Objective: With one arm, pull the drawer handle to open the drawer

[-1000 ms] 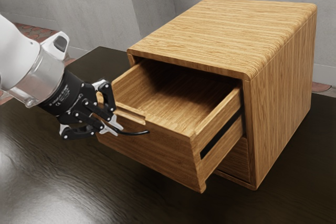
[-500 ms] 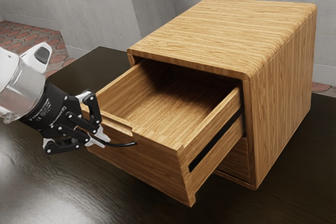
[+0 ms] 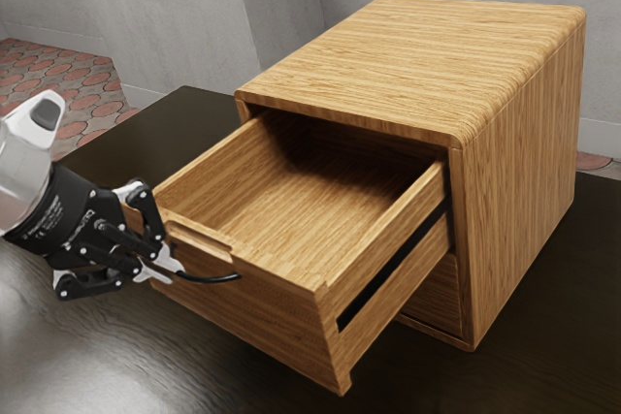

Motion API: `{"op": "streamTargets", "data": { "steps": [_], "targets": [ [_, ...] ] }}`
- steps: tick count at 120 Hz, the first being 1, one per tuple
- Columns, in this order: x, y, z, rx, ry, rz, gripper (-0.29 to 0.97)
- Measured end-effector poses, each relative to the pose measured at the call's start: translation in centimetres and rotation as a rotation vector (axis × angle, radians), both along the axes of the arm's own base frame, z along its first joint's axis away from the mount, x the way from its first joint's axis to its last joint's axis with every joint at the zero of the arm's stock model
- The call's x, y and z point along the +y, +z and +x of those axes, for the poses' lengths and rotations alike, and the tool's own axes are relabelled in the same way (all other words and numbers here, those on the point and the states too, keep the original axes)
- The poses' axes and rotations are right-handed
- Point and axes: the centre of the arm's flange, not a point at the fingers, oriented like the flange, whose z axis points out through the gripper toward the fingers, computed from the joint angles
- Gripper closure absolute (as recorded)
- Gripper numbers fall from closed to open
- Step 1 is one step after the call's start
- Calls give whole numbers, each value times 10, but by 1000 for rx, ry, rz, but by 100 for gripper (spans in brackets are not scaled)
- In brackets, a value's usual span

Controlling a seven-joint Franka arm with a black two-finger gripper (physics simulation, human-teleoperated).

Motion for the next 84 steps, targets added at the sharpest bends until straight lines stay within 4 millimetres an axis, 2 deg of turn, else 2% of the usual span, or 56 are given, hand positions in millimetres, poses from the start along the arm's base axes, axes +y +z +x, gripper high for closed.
{"op": "streamTargets", "data": {
  "steps": [9,37,54,61,67,71,79,84],
  "targets": [
    [0,0,-1,0,-2,1,77],
    [0,2,-2,-9,-8,0,48],
    [4,22,-2,-27,-8,1,31],
    [5,43,21,3,-2,10,23],
    [15,81,65,49,18,12,18],
    [21,95,95,89,31,20,16],
    [29,102,142,171,54,43,12],
    [32,98,158,221,62,53,9]
  ]
}}
